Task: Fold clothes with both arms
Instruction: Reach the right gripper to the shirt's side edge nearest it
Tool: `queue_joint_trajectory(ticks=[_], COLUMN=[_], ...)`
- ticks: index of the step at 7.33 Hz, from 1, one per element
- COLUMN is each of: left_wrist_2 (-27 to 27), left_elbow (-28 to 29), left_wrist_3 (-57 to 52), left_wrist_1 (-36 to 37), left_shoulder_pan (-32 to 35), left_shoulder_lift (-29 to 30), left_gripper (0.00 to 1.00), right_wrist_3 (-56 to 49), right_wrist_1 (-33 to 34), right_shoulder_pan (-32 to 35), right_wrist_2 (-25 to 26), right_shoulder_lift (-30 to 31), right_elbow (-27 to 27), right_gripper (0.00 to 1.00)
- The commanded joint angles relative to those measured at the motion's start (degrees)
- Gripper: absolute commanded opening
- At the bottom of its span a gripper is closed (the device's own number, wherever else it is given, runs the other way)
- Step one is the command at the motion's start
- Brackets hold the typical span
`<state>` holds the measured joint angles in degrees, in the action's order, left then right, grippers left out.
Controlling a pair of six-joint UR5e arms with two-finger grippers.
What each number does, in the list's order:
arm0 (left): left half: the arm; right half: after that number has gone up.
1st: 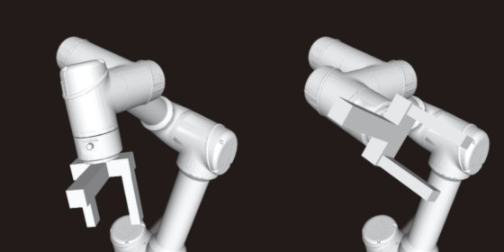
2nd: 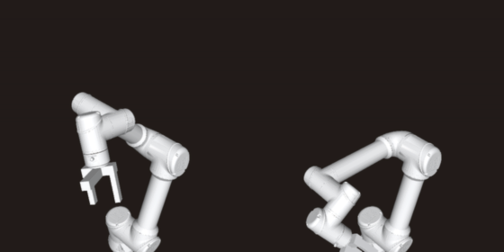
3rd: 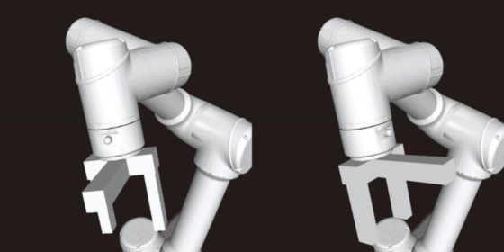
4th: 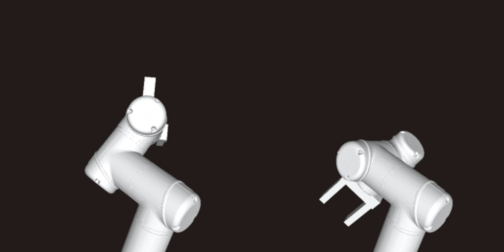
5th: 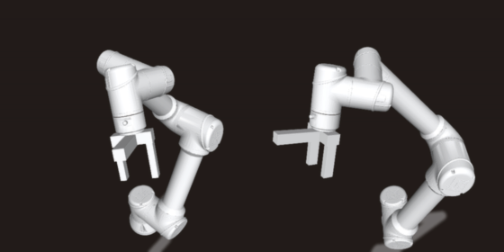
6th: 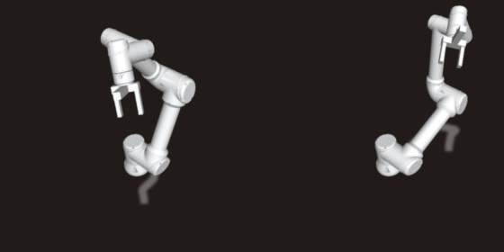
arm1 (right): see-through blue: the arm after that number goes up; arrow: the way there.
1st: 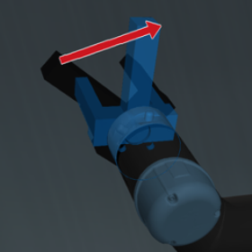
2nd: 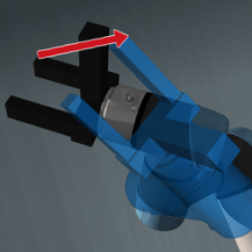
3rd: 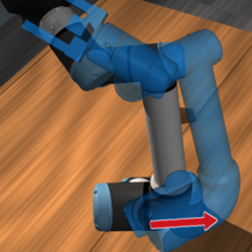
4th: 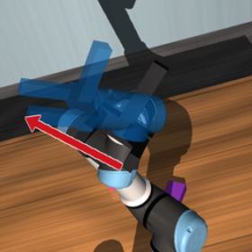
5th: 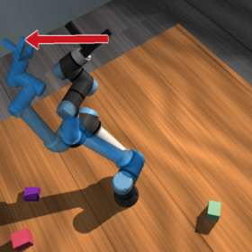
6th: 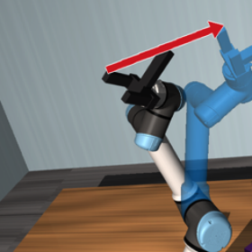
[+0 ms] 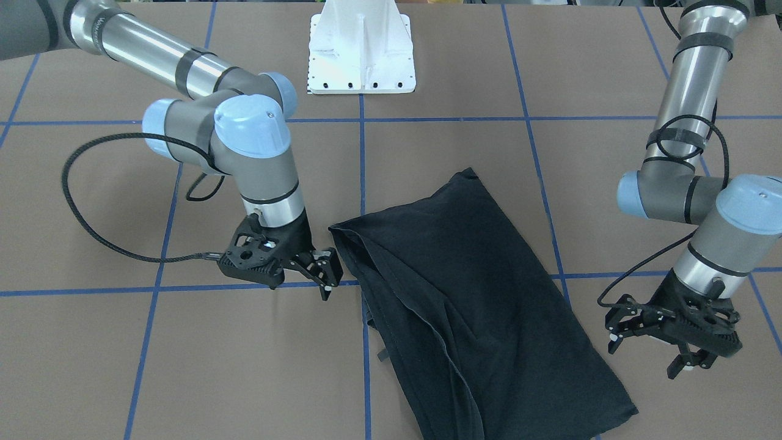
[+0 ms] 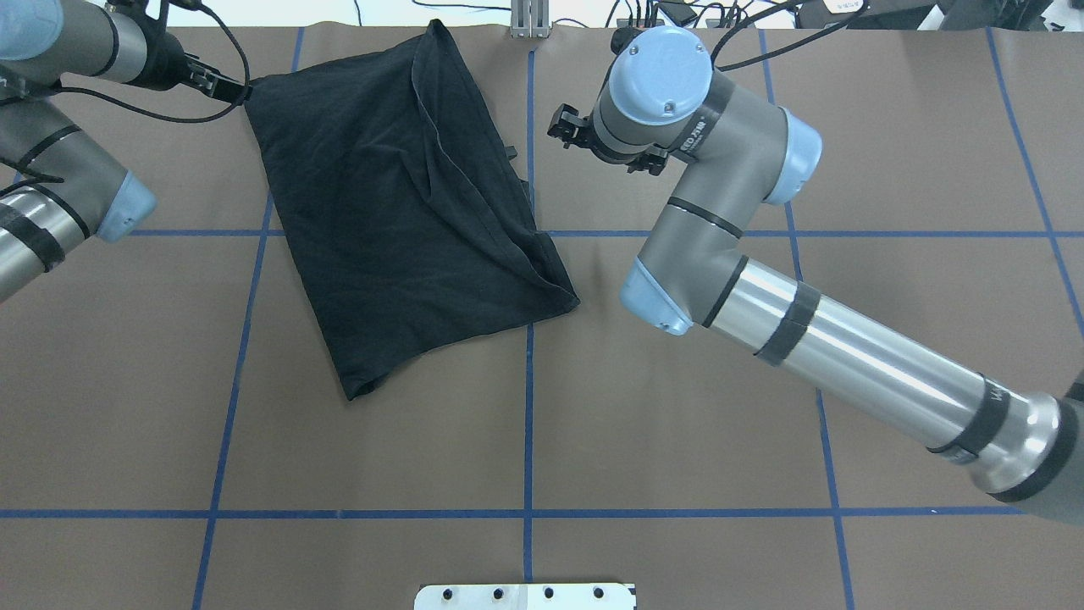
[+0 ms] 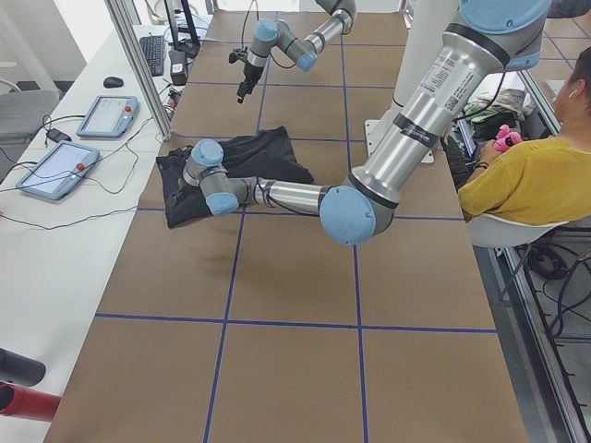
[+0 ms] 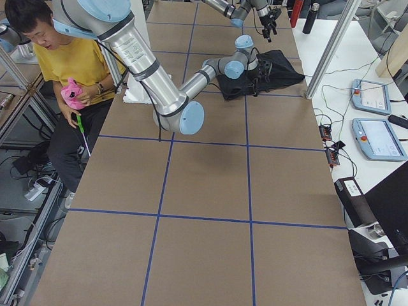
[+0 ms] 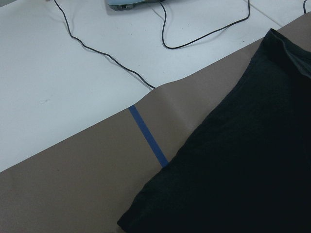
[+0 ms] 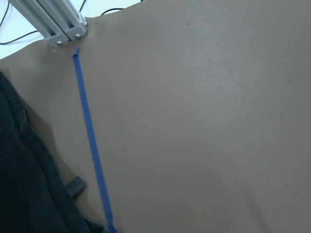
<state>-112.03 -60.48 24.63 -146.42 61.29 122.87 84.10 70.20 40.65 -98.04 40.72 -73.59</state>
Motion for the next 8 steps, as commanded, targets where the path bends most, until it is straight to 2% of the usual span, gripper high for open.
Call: queue_joint_trajectory(ticks=[1,2,3,6,8], left_wrist_2=[-0.1,-0.1,-0.1,-0.1,-0.1], left_elbow=[-0.7,-0.7,-0.7,-0.7,-0.7], left_wrist_3=[0.2,0.2,1.3,2.4,2.4], left_wrist_1=[0.0,0.0,0.0,-0.1,-0.1], left_shoulder_pan=[0.1,0.0,0.0,-0.2,-0.3], left_shoulder_lift=[-0.7,-0.9,-1.1,-1.1,-1.1], left_gripper=[1.0,1.0,1.0,1.0,1.0], right_wrist_3=[7.3,8.9,9.2,11.3,11.3], right_wrist_1=[-8.1,-11.9,-13.6,-13.7,-13.7], right_shoulder_pan=[-1.4,-2.6,-3.2,-5.5,-6.7], right_wrist_2=[2.0,5.3,5.5,8.3,9.8], right_shoulder_lift=[-8.7,-9.4,-9.6,-9.7,-9.5], right_elbow=[14.6,18.5,20.1,20.1,20.6], right_gripper=[0.97,0.97,0.95,0.76,0.74])
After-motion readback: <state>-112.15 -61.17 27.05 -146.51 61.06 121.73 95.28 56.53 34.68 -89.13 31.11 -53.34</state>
